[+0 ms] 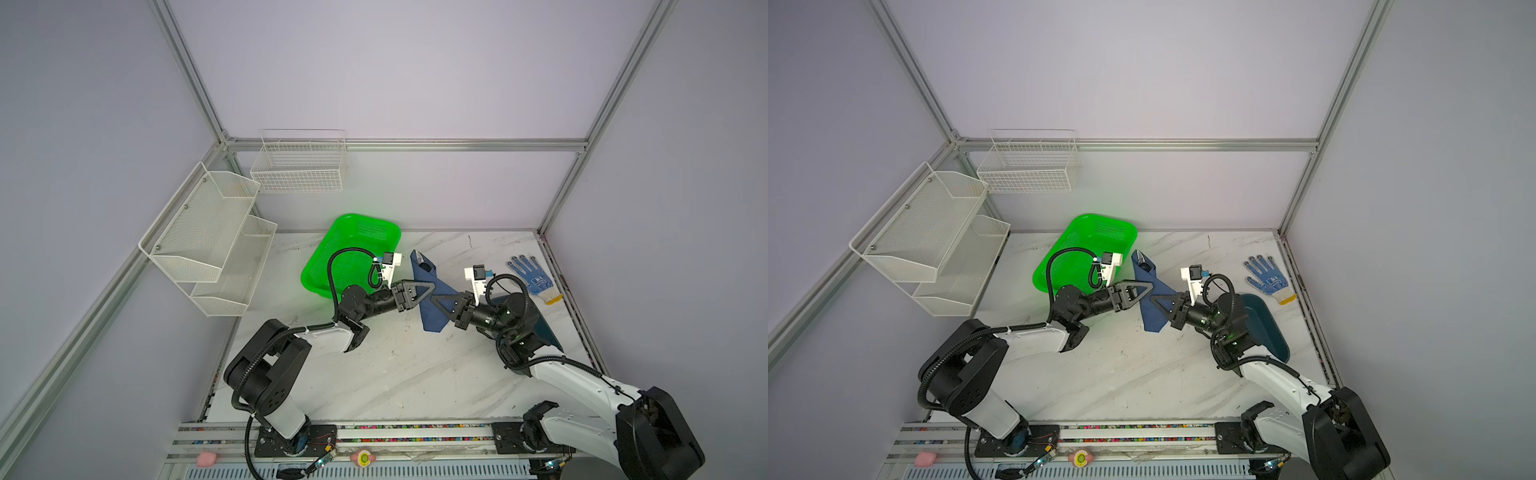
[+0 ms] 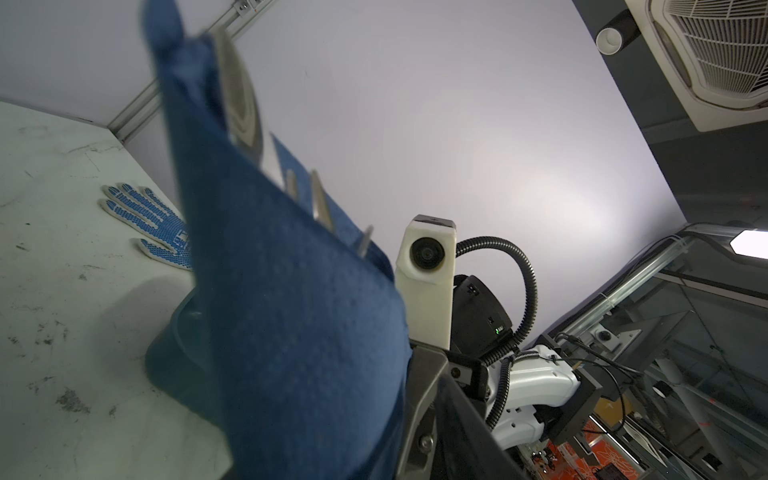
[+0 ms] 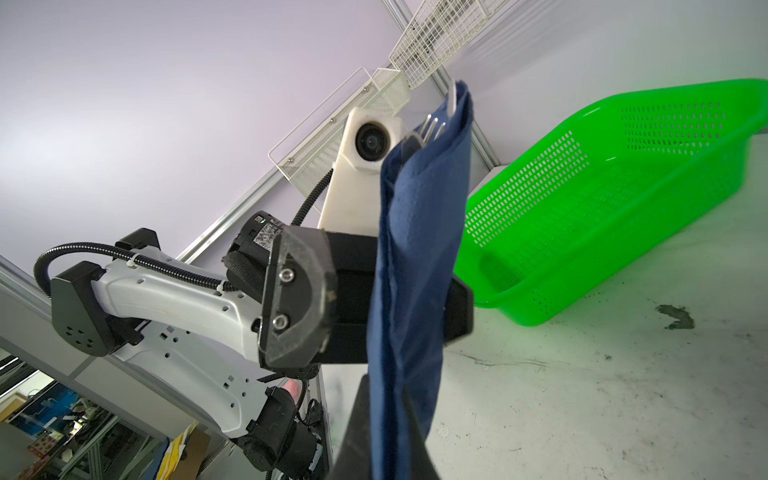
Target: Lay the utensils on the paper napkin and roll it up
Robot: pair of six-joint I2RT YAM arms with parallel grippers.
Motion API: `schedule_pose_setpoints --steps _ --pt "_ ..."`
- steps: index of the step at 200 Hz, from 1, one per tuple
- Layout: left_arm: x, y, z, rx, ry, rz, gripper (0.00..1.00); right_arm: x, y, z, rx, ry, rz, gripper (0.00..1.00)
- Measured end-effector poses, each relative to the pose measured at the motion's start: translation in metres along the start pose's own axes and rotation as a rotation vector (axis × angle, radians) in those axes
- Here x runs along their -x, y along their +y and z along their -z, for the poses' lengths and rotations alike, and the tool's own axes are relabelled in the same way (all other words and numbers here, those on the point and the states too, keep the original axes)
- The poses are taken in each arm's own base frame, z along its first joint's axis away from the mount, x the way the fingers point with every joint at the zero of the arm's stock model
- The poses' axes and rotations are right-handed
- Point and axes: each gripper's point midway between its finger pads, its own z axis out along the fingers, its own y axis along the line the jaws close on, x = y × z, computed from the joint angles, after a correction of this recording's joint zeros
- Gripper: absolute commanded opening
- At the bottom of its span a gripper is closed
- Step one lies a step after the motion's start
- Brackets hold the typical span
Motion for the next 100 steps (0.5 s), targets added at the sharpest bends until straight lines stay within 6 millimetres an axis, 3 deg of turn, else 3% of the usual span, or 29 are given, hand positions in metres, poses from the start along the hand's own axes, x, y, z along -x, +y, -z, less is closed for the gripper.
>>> schedule_pose_setpoints --steps 100 --pt "0.0006 -0.0001 0.0000 0.000 -0.003 0.007 0.19 0.0008 0.0031 -0.0001 0.014 -0.001 0.004 0.00"
